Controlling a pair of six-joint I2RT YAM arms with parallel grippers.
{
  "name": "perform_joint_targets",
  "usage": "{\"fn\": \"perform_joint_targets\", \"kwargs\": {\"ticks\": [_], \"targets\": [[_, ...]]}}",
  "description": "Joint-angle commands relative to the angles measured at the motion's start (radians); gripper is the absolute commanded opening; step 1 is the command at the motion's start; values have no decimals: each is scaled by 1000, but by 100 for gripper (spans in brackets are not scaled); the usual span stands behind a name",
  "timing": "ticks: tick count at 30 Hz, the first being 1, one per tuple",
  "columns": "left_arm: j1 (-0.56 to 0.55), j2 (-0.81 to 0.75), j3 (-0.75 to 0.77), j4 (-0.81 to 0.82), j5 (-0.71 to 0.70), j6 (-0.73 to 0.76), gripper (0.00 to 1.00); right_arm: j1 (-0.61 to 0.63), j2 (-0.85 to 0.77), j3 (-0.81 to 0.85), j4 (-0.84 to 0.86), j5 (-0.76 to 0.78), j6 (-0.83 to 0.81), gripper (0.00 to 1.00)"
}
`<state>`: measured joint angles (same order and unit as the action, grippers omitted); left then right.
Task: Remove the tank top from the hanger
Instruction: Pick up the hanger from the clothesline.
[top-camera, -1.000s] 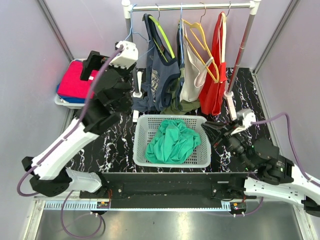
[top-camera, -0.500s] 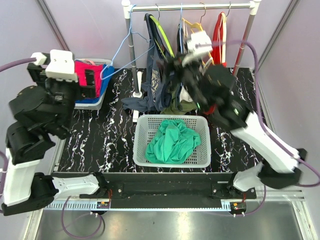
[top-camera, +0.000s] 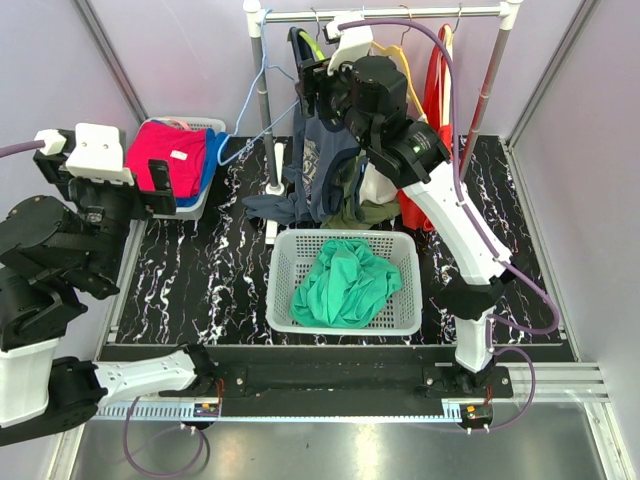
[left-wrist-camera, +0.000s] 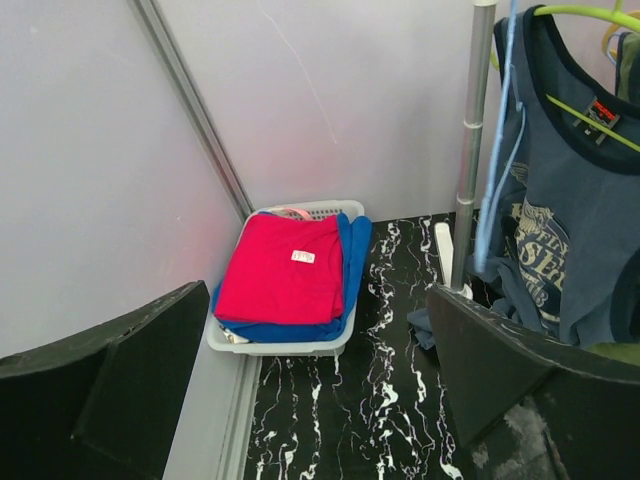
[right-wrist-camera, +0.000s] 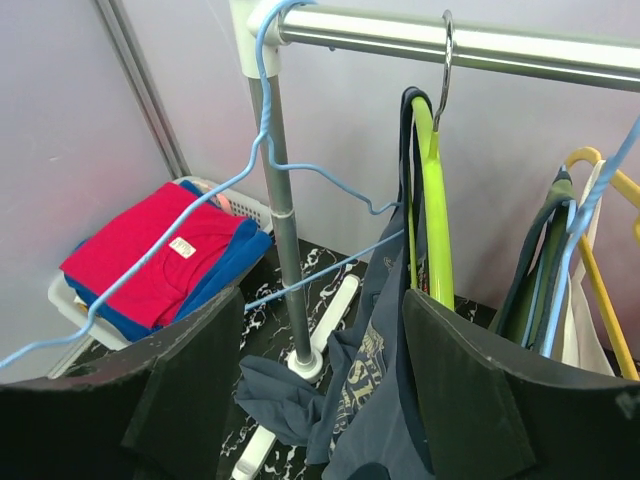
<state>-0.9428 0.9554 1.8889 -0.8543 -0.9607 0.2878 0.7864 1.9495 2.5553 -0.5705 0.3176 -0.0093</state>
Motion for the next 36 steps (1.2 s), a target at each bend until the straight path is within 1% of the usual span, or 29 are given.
{"fn": "perform_joint_targets", "kwargs": {"ticks": [1,4,7,8,10,11,13,14,16,17,18,19,20,21,22,23,24,26,28,29,30,31,32,33,35,36], "targets": [[-1,19,-8,9,56,-30,99,-25,-20,31,-32,-35,32,72],[-1,39,-8,5,91,-47,99,-36,-34,-12,-31,-41,45,70],[-1,52,-31,-8,167,-87,99,-47,-49,-58,-31,-52,52,70],[-1,62,-34,-20,228,-119,99,-53,-53,-87,-29,-63,55,70],[-1,65,-62,-37,295,-139,99,-58,-64,-116,-28,-68,65,70],[-1,69,-73,-38,345,-141,99,-58,-66,-139,-26,-69,68,69],[1,75,-103,-37,388,-128,99,-59,-75,-167,-28,-68,75,69],[2,75,-115,-35,434,-110,99,-61,-77,-174,-25,-68,78,68],[30,91,-131,-19,479,-105,99,-61,-89,-199,-20,-64,83,67],[51,101,-128,-15,529,-117,99,-62,-92,-208,-22,-63,86,65],[120,114,-125,-8,565,-125,99,-62,-106,-220,-17,-61,85,65],[163,141,-123,-2,606,-134,99,-62,-115,-242,-14,-63,89,65],[209,157,-125,9,688,-151,99,-62,-126,-256,-11,-71,92,64],[293,170,-122,18,726,-159,99,-61,-156,-270,7,-78,98,65],[332,210,-114,26,758,-168,99,-61,-171,-297,20,-103,115,66],[369,229,-84,24,825,-191,98,-61,-188,-305,30,-116,118,67],[436,246,-67,26,861,-206,99,-61,-205,-303,38,-129,123,69],[495,278,-30,32,956,-263,99,-61,-216,-287,37,-149,129,70],[548,284,-28,49,1008,-286,99,-62,-224,-271,38,-149,127,72],[568,278,-40,64,1077,-329,99,-61,-227,-268,37,-147,123,73],[603,272,-62,83,1109,-340,99,-62,-224,-265,37,-144,121,73],[619,263,-63,86,1131,-349,98,-62,-224,-265,34,-141,115,73],[634,257,-71,89,1183,-372,98,-62,-224,-264,34,-137,112,73],[679,249,-89,107,1207,-384,98,-62,-221,-267,29,-132,106,74],[720,229,-106,121,1269,-407,99,-62,-219,-273,27,-121,100,74],[763,226,-114,129,1293,-411,99,-62,-215,-274,24,-120,97,74]]}}
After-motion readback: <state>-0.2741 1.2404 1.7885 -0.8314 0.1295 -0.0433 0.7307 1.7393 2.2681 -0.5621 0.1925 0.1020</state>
